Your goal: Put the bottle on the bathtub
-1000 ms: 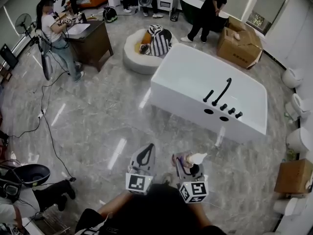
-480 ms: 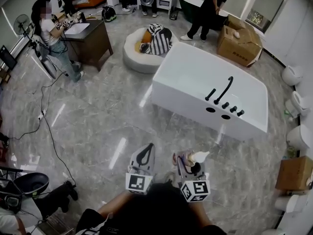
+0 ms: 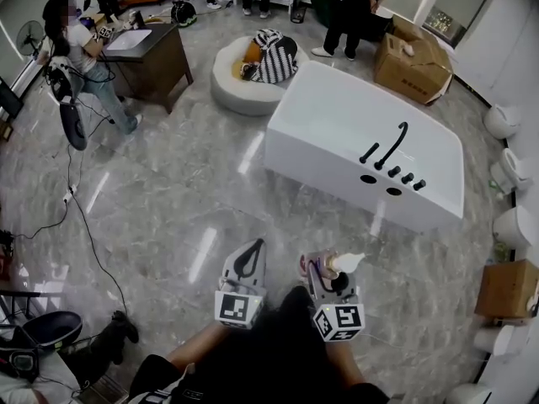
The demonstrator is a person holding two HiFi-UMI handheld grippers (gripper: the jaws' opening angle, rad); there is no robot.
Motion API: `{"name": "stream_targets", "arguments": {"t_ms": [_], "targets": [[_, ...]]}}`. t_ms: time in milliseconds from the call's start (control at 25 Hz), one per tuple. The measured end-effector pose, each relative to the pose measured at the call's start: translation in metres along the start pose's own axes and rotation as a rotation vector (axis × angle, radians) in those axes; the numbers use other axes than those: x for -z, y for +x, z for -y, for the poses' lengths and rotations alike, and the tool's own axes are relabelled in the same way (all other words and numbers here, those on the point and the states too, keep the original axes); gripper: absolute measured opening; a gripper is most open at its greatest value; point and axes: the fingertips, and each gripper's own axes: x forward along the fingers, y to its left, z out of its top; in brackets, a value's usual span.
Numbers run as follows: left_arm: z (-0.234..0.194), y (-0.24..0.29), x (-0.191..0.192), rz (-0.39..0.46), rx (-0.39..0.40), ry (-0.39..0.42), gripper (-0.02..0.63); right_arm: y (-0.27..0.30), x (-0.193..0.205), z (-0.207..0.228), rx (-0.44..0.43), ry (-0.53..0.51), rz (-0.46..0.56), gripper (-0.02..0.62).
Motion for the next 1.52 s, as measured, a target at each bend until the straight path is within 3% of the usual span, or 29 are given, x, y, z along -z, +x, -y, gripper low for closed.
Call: {"name": "stream_targets", "arguments": {"t_ms": [240,520,1200,1400,1520], "targets": [[-0.019,0.006,0.0,0.011,-0.026,-0.035,0.017,0.022,0.0,-0.005,-0.01,-0.001,-0.003,0.225],[-0.04,0.048,0.008,0.005,-0.043,-0.044,0.017,0.071,-0.011,0.013,-0.027,-0.015,-0.006,0.225],[-0.07,0.217,-0.021,-0.001,-0.07,-0.028,0.017,0.2,-0.078,0.109,-0.061,-0.032,-0.004,0.225],[-0.073,0.252,-0.02,-0.013,-0.082,0.014,0.017,0.229,-0.09,0.137,-0.078,-0.035,-0.009,0.225],[-0.071,0.268,-0.025,-0.001,-0.106,-0.006,0.017,0.24,-0.093,0.15,-0.098,-0.039,-0.011,0.225]]}}
